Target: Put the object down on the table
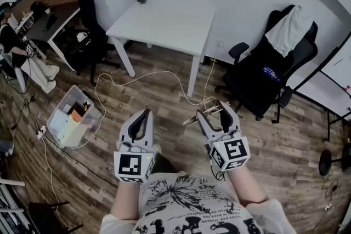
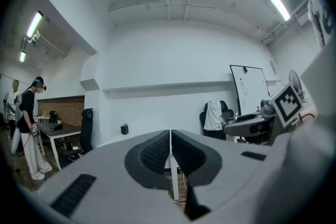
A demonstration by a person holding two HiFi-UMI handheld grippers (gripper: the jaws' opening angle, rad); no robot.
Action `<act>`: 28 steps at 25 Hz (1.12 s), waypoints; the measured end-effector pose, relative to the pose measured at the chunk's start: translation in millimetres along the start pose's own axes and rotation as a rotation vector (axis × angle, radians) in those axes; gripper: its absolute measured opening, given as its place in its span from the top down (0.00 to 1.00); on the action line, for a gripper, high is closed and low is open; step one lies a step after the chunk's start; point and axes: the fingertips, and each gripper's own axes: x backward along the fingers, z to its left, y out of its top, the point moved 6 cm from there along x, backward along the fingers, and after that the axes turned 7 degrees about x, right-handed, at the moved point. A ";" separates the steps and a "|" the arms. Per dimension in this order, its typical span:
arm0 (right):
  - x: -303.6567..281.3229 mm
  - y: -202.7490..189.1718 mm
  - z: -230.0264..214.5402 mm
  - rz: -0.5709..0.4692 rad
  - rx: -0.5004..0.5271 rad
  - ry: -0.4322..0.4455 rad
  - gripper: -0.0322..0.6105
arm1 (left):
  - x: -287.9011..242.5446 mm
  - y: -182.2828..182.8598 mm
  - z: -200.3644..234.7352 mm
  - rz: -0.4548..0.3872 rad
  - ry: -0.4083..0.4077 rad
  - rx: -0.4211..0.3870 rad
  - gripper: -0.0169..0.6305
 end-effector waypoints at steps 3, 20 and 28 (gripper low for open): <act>-23.8 0.1 -0.3 0.013 -0.016 0.013 0.52 | -14.0 -3.4 18.6 0.019 0.012 0.018 0.95; -290.4 16.7 14.0 0.065 -0.024 -0.109 0.52 | -187.8 6.3 254.6 0.029 -0.063 0.034 0.95; -404.3 22.0 6.6 0.090 -0.054 -0.165 0.52 | -273.8 8.7 340.7 0.059 -0.109 0.035 0.95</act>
